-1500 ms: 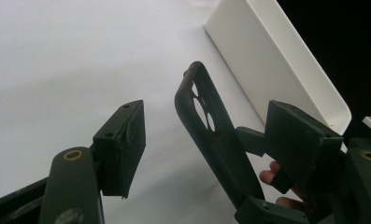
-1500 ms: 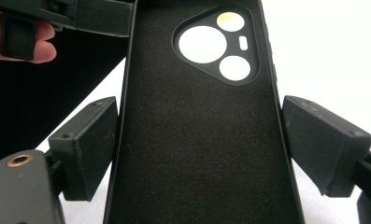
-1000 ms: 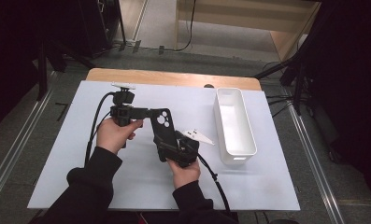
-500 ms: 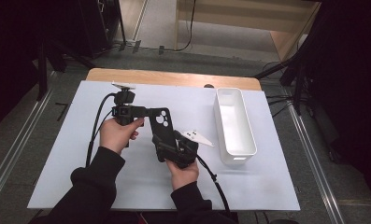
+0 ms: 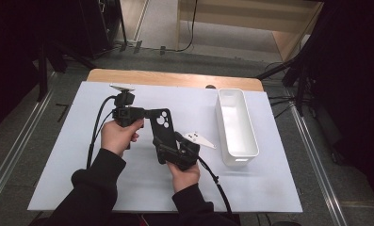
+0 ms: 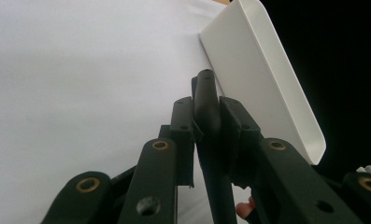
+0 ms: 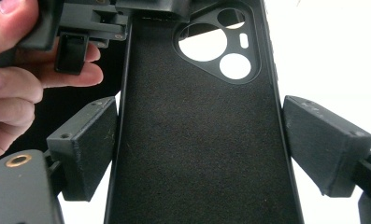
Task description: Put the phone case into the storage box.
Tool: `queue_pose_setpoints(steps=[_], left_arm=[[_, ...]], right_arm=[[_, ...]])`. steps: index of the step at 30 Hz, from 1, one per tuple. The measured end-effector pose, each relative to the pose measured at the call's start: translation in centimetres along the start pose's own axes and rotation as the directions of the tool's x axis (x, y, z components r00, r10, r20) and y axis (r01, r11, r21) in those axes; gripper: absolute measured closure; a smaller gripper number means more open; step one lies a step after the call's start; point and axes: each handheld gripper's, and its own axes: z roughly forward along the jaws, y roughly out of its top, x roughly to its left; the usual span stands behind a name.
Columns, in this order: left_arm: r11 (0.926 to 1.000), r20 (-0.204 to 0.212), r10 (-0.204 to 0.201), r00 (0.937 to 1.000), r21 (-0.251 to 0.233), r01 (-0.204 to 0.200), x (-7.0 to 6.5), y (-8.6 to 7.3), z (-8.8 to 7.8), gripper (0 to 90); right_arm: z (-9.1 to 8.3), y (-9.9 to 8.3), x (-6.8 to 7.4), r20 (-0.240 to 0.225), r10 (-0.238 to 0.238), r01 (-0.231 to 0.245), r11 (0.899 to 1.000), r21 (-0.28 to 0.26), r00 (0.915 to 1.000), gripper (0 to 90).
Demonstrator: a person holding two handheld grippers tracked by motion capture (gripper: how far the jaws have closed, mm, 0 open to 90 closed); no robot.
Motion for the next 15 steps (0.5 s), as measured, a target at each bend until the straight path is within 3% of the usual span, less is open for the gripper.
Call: queue_pose_setpoints(steps=[6, 15], left_arm=[[0.9999, 0.056, -0.016, 0.9983, -0.006, 0.016, -0.03, 0.05, -0.14, 77.5], [1.0000, 0.077, 0.001, 0.9971, -0.009, 0.000, -0.46, -0.09, -0.28, 78.8]], right_arm=[[0.01, -0.07, 0.06, 0.004, -0.018, 0.018, 1.000, -0.007, 0.9998, 11.8], [-0.19, -0.03, 0.07, 0.021, -0.089, 0.089, 0.996, -0.014, 0.9958, 10.6]])
